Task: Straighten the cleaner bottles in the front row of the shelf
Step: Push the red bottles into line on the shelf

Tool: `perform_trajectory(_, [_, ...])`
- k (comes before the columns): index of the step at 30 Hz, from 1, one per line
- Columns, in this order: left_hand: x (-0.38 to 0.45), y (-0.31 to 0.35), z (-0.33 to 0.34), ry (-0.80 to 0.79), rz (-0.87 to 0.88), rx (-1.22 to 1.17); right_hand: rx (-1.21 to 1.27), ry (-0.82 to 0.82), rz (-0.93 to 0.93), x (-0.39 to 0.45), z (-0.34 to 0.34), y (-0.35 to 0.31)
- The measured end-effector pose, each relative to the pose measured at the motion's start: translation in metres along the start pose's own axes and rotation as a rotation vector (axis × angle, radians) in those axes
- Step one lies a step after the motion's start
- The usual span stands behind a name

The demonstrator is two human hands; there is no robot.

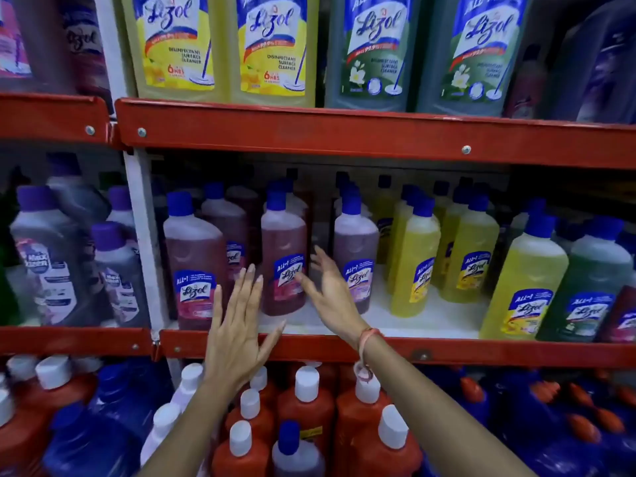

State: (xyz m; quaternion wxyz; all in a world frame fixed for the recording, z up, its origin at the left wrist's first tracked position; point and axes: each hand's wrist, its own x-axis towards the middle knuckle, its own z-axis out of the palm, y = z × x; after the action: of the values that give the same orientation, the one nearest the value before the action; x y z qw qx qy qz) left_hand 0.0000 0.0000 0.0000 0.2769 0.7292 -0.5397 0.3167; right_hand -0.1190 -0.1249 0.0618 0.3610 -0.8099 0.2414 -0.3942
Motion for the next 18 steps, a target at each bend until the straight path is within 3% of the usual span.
perform_trajectory(3, [0.001, -0.001, 0.001, -0.001, -0.007, 0.045, -0.010, -0.064, 0.070, 0.014, 0.013, 0.002])
perform_trajectory(9, [-0.001, -0.002, 0.004, 0.007, 0.016, 0.111, 0.173, -0.036, 0.213, 0.030, 0.027, 0.010])
perform_trajectory(18, [-0.001, -0.003, 0.004, -0.047, -0.018, 0.111, 0.266, -0.053, 0.263, 0.025, 0.026, 0.009])
